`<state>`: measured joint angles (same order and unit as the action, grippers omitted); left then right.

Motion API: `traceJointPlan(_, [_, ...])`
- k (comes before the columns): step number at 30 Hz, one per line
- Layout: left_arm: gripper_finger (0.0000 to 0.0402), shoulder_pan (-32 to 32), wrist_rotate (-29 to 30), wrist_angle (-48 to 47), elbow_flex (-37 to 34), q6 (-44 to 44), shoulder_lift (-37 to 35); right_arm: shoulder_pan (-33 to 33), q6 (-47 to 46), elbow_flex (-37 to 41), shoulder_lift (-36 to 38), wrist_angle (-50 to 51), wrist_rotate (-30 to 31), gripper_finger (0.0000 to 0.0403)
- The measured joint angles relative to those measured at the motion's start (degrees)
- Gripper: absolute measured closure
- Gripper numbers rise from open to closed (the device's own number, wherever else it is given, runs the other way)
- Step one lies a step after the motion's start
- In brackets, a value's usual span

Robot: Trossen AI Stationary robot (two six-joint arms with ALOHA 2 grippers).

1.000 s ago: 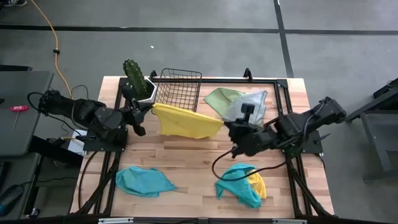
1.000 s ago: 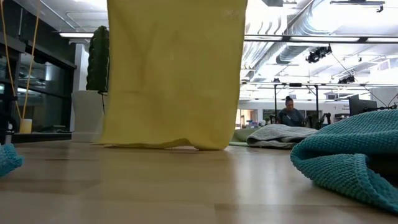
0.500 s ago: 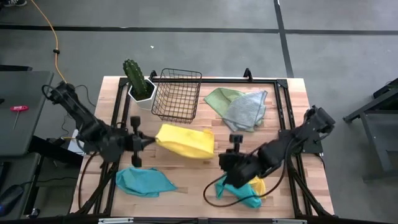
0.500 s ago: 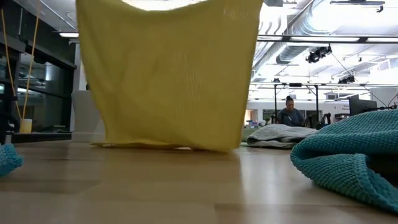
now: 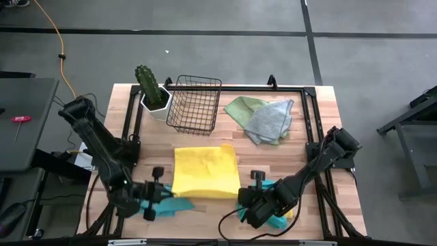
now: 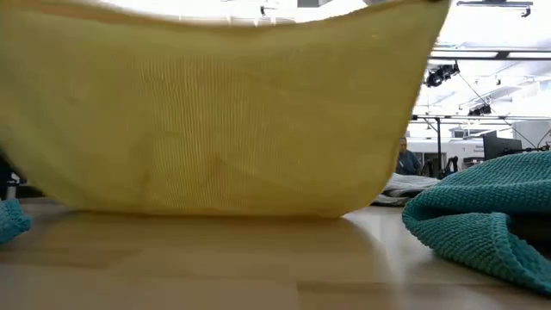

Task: Fold microfiber towels
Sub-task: Fold the left yellow microfiber cloth

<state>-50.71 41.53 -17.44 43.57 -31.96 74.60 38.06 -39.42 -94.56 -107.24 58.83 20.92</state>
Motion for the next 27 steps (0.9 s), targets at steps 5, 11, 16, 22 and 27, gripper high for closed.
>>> traceJointPlan(5, [0.0401, -0.46, -3.71, 0.97, 0.02, -6.17, 6.03, -0.07, -2.76, 0.53, -2.16, -1.51, -4.51, 0.0403])
traceJointPlan(11, [0.0402, -0.01, -7.79, 1.92, 0.02, -8.88, 10.71, -1.37, -3.99, 0.89, -5.13, -2.45, -10.79, 0.0403])
traceJointPlan(16, [0.0402, 0.89, -8.79, 1.16, 0.02, -6.76, 8.51, -2.3, -0.62, 0.89, -5.06, -2.32, -12.07, 0.0403])
traceJointPlan(22, [0.0402, 2.13, 1.77, -11.12, 0.07, -11.55, 2.58, -5.22, -0.85, 0.89, -4.31, 4.13, -5.93, 0.0403])
traceJointPlan(27, [0.0402, 4.83, 4.03, -23.94, 0.04, -20.6, 1.67, -8.86, -0.01, 0.89, -4.31, 5.48, -0.63, 0.0403])
